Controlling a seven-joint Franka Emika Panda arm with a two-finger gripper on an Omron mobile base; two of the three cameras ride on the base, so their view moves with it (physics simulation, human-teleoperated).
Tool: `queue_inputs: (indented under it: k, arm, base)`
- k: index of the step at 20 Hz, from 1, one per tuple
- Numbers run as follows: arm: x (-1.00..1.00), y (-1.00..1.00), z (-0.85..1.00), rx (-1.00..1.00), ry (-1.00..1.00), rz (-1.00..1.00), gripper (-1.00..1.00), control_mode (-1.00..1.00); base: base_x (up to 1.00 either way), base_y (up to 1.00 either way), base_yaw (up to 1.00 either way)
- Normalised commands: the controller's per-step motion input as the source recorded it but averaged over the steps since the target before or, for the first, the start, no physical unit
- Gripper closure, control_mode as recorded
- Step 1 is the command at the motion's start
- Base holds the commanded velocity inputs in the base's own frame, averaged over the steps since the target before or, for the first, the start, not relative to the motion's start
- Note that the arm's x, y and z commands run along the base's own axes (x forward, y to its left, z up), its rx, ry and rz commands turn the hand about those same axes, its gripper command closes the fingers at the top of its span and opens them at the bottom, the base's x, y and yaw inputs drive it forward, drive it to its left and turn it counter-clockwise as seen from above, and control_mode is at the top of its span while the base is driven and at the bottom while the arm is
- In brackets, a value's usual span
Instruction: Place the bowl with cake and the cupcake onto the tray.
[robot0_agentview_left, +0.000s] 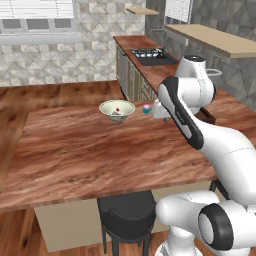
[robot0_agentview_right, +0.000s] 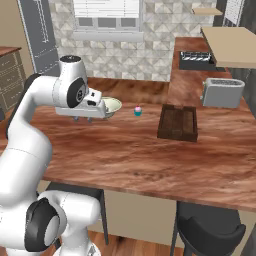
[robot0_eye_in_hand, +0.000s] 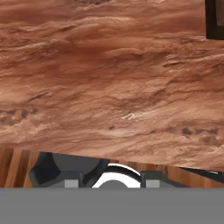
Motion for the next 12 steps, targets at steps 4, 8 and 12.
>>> queue_inputs:
  k: [4,8,12]
  arm:
    - [-0.01,0.0,0.0,0.0,0.0,0.0,-1.0,1.0]
    - [0.0,0.0,0.0,0.0,0.0,0.0,-1.0,1.0]
    - [0.0,0.0,0.0,0.0,0.0,0.0,-1.0,1.0]
  base:
    - [-0.11,0.0,0.0]
    - [-0.36,0.0,0.0]
    - [-0.49,0.0,0.0]
